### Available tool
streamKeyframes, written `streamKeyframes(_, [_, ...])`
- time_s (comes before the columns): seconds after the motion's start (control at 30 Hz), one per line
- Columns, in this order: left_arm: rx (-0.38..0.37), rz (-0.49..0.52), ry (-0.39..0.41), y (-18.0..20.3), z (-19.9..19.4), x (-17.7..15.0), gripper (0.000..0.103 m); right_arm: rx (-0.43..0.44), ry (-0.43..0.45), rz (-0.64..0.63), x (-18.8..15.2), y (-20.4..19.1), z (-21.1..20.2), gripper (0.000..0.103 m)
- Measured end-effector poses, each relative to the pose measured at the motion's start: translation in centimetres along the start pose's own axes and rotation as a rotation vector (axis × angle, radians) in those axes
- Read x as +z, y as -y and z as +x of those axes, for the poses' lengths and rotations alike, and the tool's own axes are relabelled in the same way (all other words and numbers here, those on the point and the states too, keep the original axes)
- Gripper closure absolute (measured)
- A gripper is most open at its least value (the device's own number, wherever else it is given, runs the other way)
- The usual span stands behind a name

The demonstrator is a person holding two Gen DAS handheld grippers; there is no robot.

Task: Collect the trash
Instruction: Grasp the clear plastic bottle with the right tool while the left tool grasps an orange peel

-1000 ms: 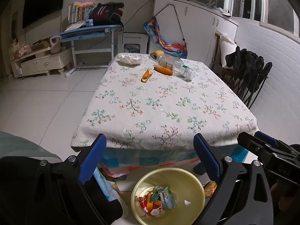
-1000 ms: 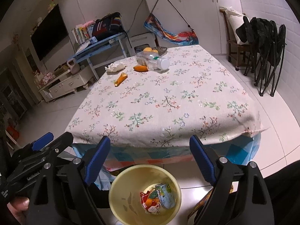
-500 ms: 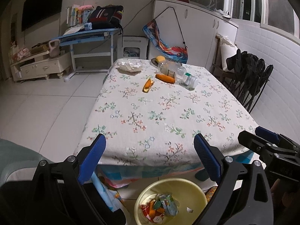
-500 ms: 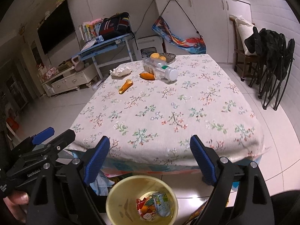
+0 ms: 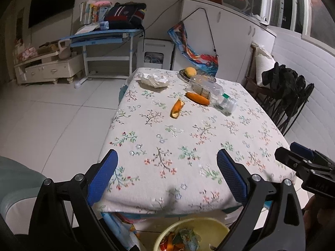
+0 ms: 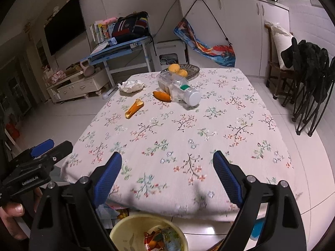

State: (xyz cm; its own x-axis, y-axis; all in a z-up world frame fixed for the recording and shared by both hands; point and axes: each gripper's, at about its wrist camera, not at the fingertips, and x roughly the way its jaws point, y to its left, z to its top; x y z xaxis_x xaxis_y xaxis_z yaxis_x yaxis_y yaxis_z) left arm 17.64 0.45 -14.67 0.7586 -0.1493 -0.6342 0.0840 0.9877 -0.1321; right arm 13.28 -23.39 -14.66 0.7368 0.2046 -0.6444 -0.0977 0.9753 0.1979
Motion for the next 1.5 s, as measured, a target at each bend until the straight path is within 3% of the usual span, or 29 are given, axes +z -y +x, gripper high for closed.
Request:
streamKeyframes(0.33, [0.008, 0.007, -0.013, 0.6, 3.1, 2.2, 0.010, 0.025, -0.036, -0.009, 1.8, -0.2, 2.6, 0.018])
streamKeyframes(0.63, [0.018, 0.001, -0.039, 0.7, 7.5, 5.3, 0.010, 0.009, -0.033, -0.058, 5.8, 0.7, 5.4, 0.018])
streamKeyframes(1.5, [-0.022, 0.016, -0.140, 2.6, 18.2, 9.6, 0.010, 0.004, -0.094, -0.151, 12.7, 1.6, 17.1, 0.018])
